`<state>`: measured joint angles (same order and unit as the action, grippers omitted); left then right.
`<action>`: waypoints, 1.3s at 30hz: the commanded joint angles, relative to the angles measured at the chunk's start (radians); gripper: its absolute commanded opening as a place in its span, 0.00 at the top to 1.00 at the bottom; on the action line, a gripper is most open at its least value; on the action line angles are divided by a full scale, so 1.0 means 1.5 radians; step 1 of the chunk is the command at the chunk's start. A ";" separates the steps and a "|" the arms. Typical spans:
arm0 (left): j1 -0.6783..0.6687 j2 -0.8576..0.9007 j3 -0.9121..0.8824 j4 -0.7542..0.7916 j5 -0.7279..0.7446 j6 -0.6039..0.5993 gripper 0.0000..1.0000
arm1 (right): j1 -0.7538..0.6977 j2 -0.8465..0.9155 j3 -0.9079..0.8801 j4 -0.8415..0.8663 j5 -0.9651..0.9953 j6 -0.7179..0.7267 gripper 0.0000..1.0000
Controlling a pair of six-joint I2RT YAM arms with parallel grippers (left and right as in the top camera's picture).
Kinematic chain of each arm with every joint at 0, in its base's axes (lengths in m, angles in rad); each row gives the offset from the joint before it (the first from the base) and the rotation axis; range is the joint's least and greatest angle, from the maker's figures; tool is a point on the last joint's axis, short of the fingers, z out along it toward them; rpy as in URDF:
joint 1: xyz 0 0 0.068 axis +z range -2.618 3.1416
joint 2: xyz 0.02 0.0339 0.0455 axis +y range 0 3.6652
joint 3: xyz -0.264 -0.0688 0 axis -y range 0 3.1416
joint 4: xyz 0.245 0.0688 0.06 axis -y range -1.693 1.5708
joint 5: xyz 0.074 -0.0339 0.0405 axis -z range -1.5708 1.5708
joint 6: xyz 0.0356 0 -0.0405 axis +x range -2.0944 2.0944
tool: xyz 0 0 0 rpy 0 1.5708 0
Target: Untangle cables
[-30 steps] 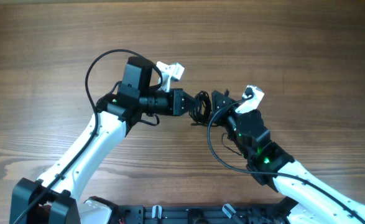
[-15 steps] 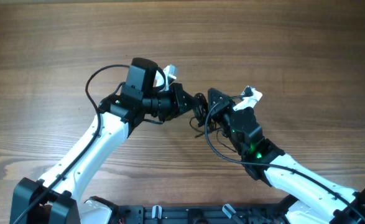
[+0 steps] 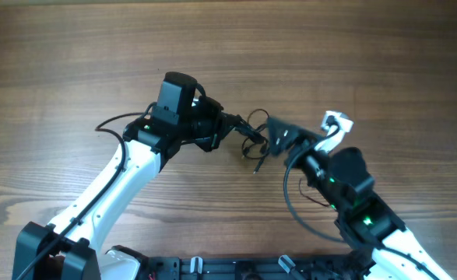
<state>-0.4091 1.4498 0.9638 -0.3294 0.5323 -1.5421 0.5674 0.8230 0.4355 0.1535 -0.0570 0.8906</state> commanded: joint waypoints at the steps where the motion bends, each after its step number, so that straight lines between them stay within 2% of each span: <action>1: 0.007 0.002 0.002 0.003 -0.034 -0.109 0.96 | 0.003 0.004 0.001 -0.026 -0.283 -0.212 0.05; 4: 0.007 0.002 0.002 0.003 -0.037 -0.115 0.96 | 0.018 0.071 0.001 -0.038 -0.308 -0.317 0.05; 7: 0.008 0.002 0.002 0.003 -0.046 -0.115 0.96 | 0.050 0.154 0.002 0.003 -0.299 -0.368 0.06; 10: 0.018 0.002 0.002 0.003 -0.046 -0.130 0.96 | 0.084 0.212 0.008 0.012 -0.195 -0.394 0.02; 16: 0.019 0.002 0.002 0.003 -0.028 -0.130 0.96 | 0.125 0.246 0.055 0.011 -0.003 -0.473 0.01; 20: 0.019 0.002 0.002 0.000 -0.027 -0.130 0.96 | 0.125 0.255 0.089 0.012 -0.037 -0.479 0.01; 23: 0.019 0.002 0.002 0.003 -0.020 -0.133 0.96 | 0.125 0.269 0.096 0.003 0.028 -0.490 0.01; 25: 0.019 0.002 0.002 0.010 -0.004 -0.135 0.96 | 0.126 0.302 0.096 -0.001 -0.005 -0.489 0.01; 27: 0.019 0.002 0.002 0.024 0.024 -0.135 0.96 | 0.126 0.343 0.096 -0.001 -0.051 -0.486 0.03; 30: 0.019 0.002 0.002 0.040 0.055 -0.135 0.96 | 0.126 0.382 0.097 0.002 -0.045 -0.482 0.08; 33: 0.032 0.001 0.002 0.099 0.062 -0.135 0.96 | 0.126 0.379 0.115 -0.037 -0.054 -0.482 0.15; 35: 0.054 0.001 0.002 0.152 0.080 -0.134 0.96 | 0.126 0.374 0.116 -0.066 -0.064 -0.482 0.23; 39: 0.140 0.001 0.002 0.288 0.132 -0.129 0.96 | 0.126 0.365 0.116 -0.143 -0.073 -0.450 0.24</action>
<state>-0.2947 1.4513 0.9565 -0.0002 0.6468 -1.7378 0.7521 1.3872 0.5941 -0.0032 -0.1337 0.1780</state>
